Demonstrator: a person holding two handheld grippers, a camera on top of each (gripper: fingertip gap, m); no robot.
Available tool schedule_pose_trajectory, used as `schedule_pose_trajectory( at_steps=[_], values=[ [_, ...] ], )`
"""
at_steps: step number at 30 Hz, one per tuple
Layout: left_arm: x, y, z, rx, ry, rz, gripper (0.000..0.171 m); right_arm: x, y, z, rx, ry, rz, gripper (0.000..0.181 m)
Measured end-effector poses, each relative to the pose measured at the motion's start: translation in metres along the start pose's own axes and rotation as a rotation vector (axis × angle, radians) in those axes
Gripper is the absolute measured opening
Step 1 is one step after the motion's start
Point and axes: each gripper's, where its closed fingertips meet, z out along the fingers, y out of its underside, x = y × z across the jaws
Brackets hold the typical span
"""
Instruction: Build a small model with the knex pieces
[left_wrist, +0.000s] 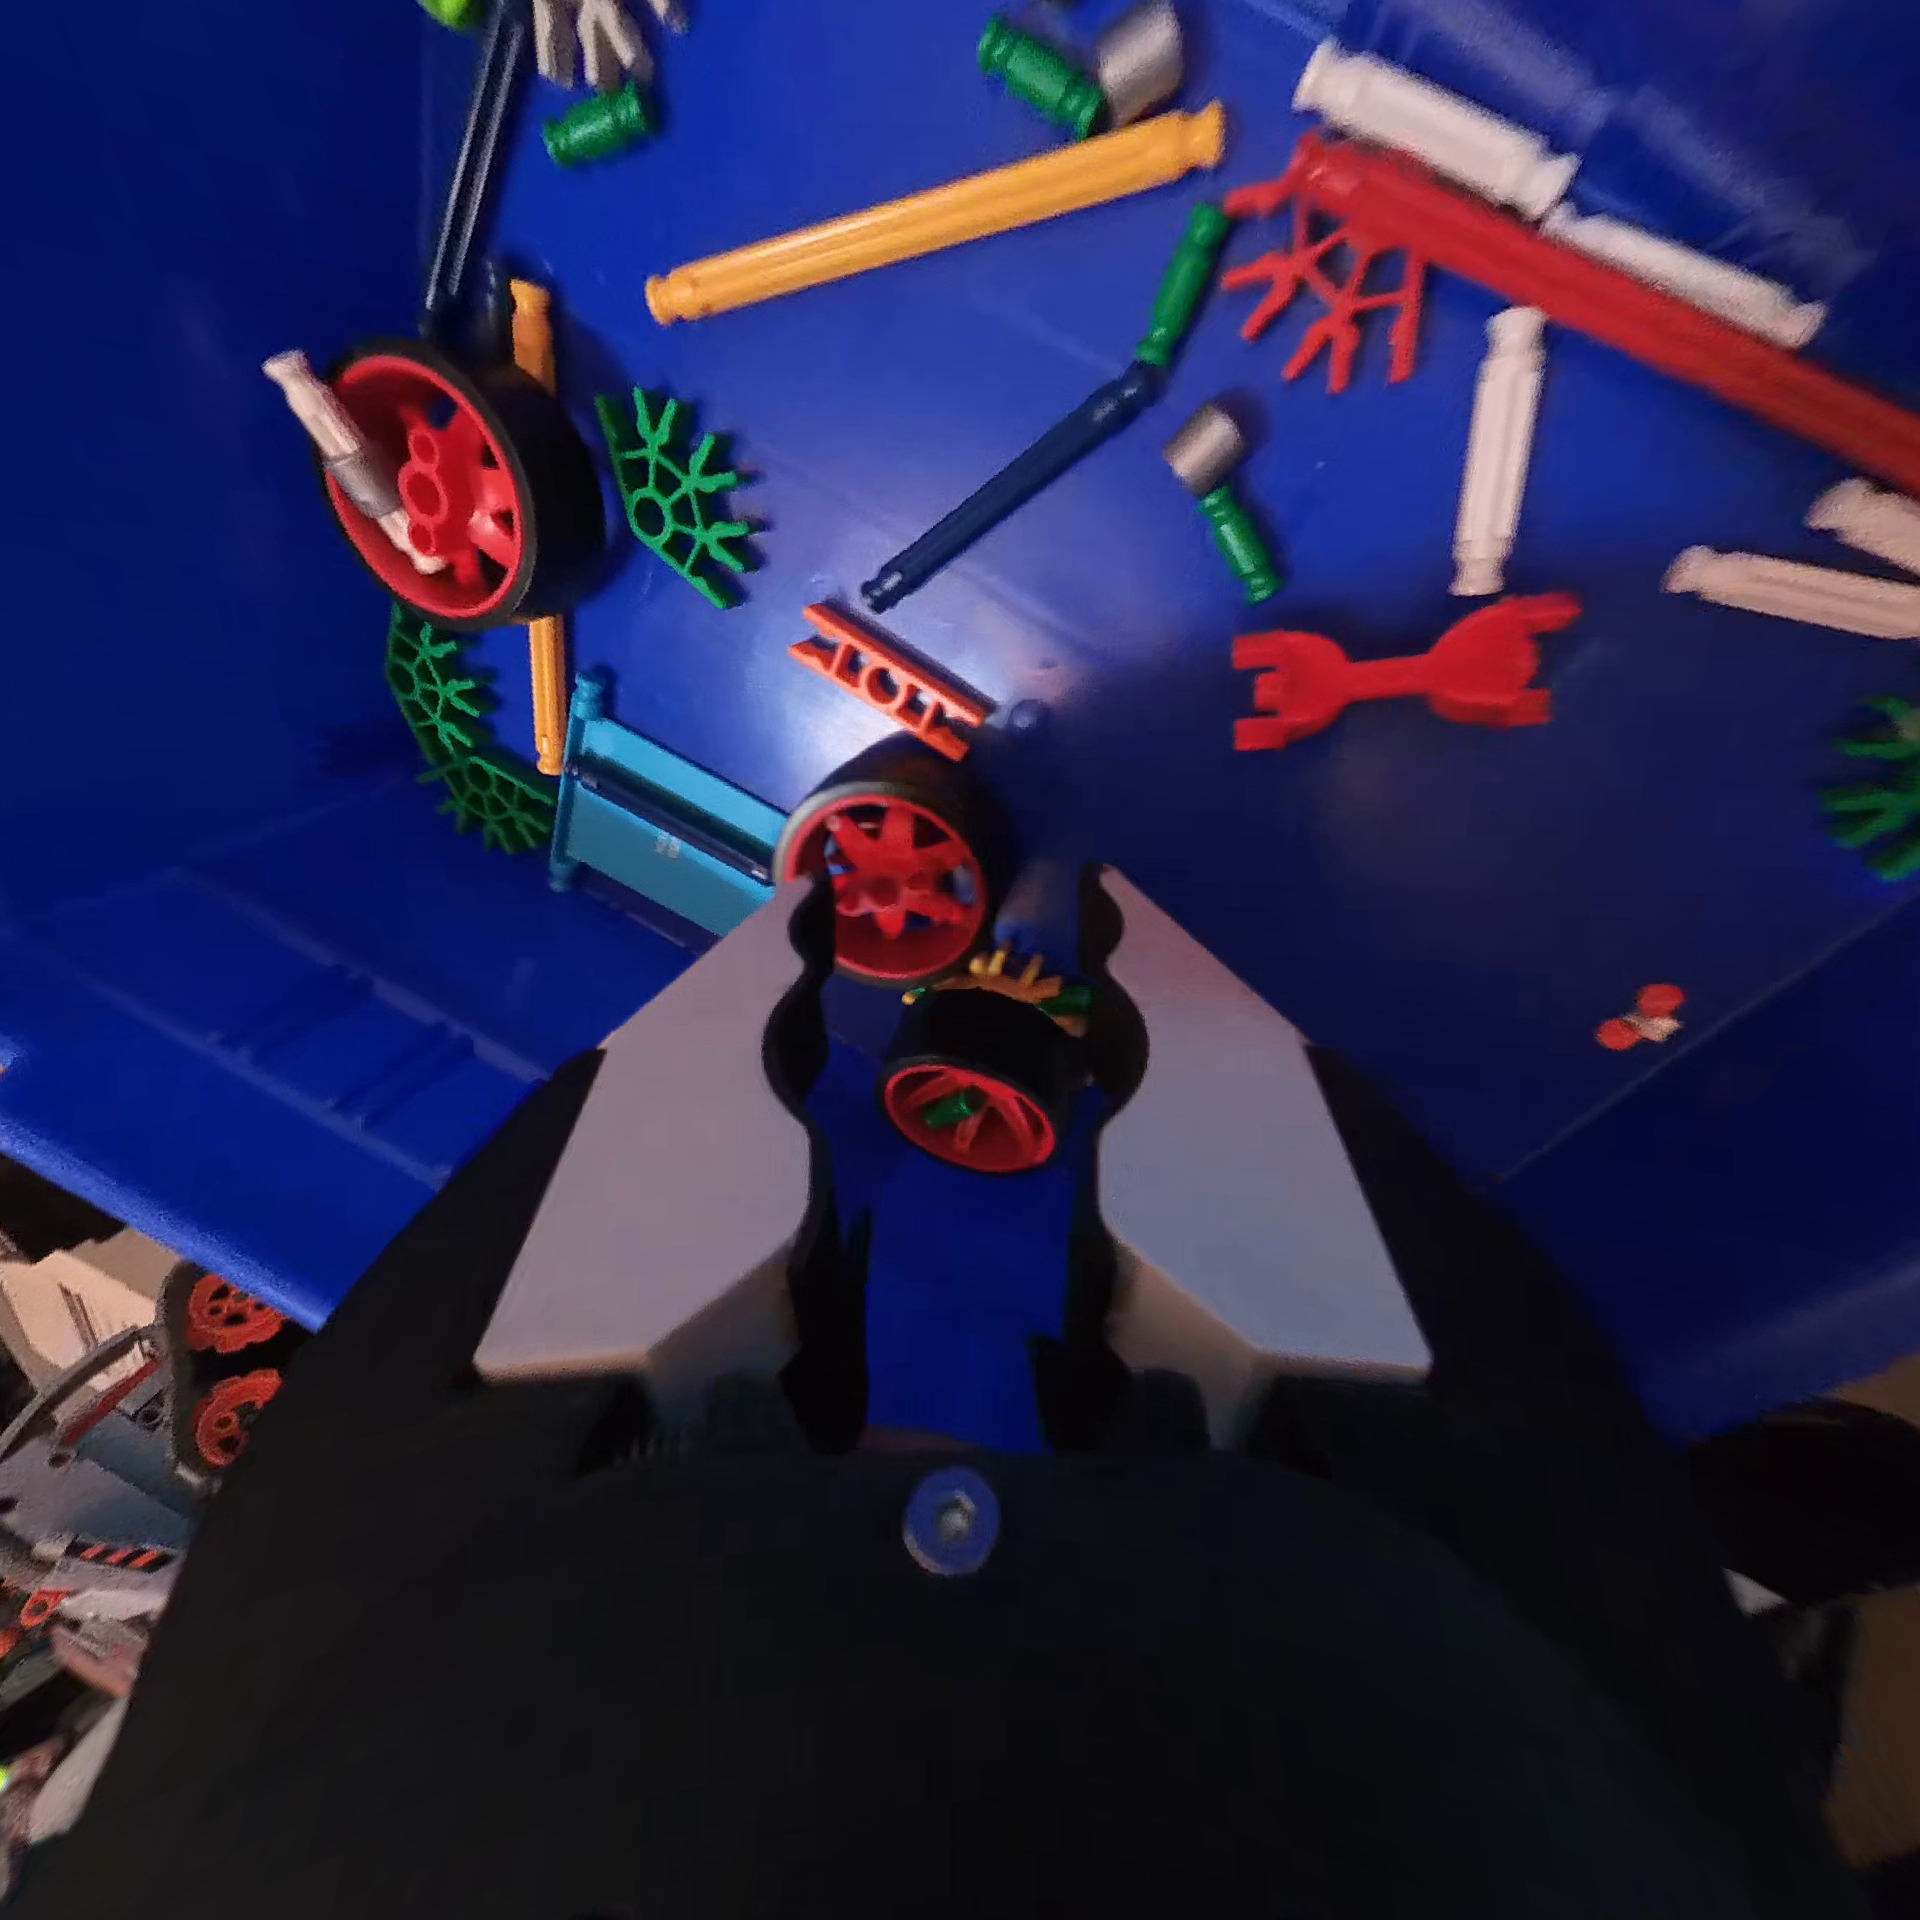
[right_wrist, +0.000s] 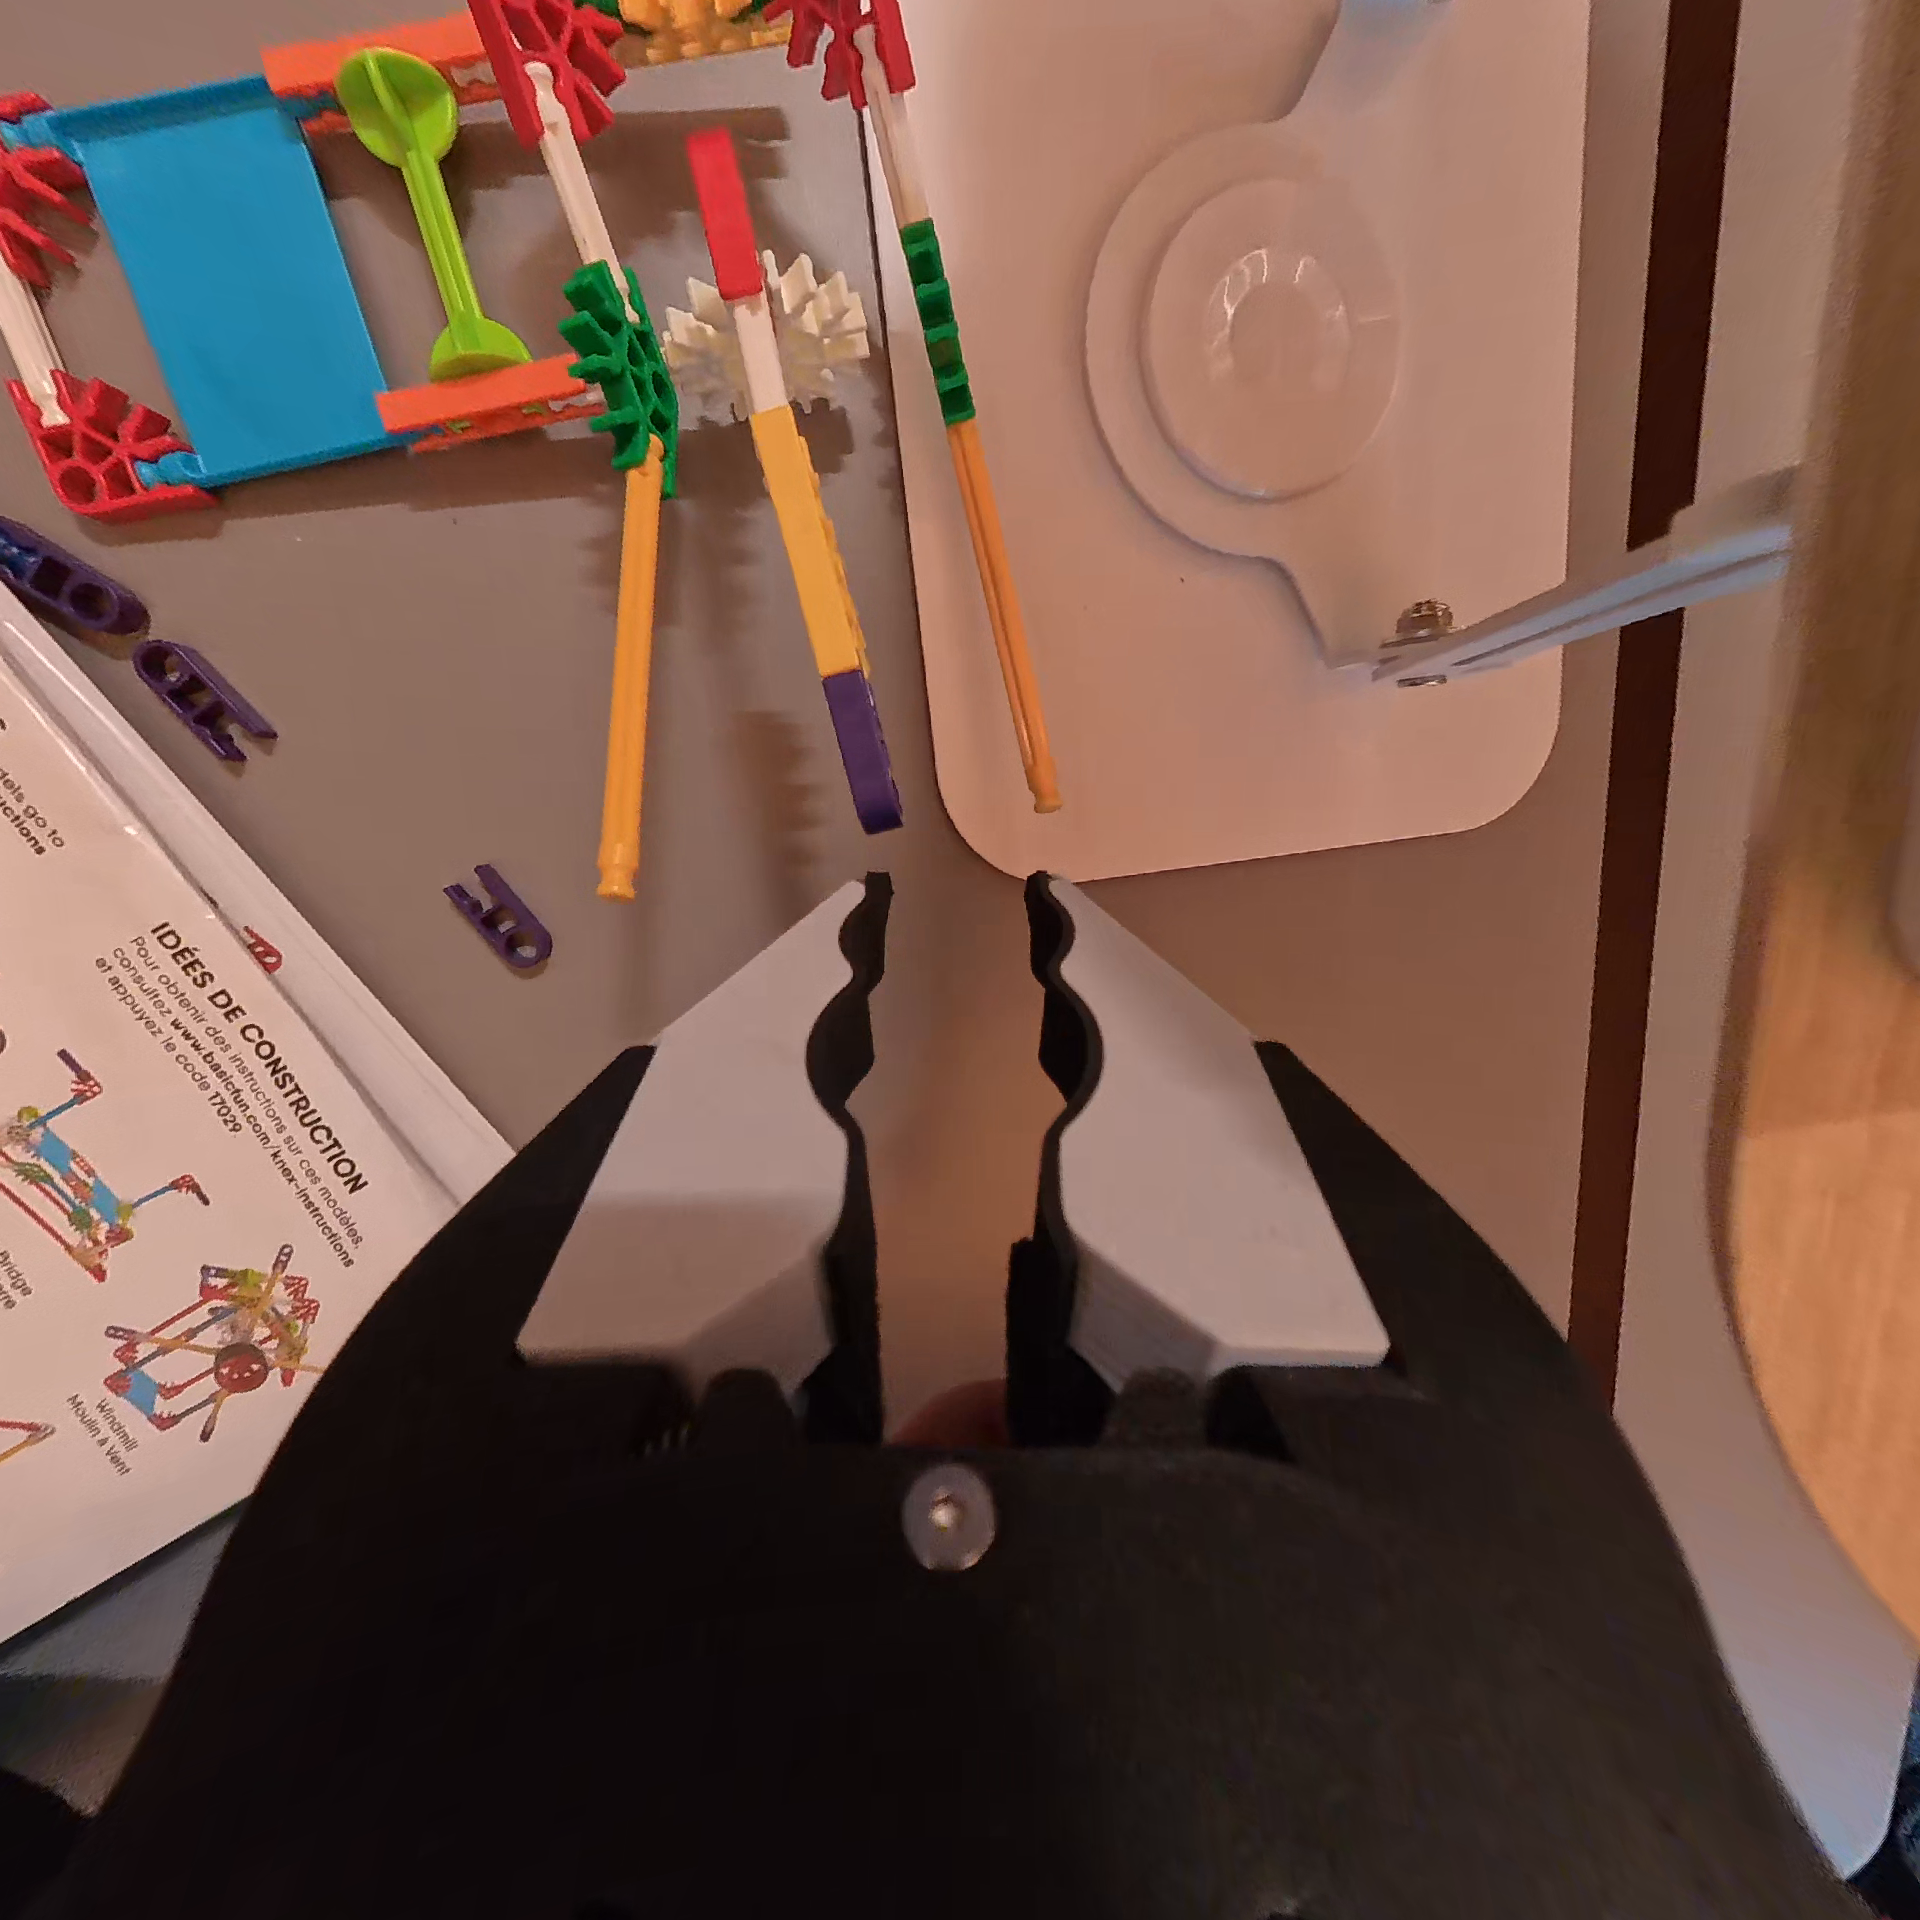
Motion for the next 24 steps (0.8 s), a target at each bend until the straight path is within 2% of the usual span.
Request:
schedule_pose_trajectory(
  at_steps=[3,5,13,19,24],
  values=[
    [-0.006,0.005,0.003,-0.027,-0.025,0.005,0.031,0.000,0.002,0.003,-0.011,-0.004,-0.002,0.025],
    [-0.004,0.002,0.000,0.002,-0.005,0.016,0.031,0.000,0.003,0.004,-0.016,-0.005,-0.002,0.025],
    [-0.025,-0.026,-0.026,0.121,-0.074,0.052,0.031,0.001,0.004,0.003,-0.024,0.005,-0.001,0.026],
    [-0.027,-0.037,-0.010,0.062,-0.040,0.124,0.031,-0.001,0.003,0.005,-0.037,0.005,-0.010,0.026],
    [-0.025,-0.029,0.002,0.015,-0.017,0.129,0.031,0.000,0.005,0.005,-0.043,0.007,-0.006,0.026]
  ],
)
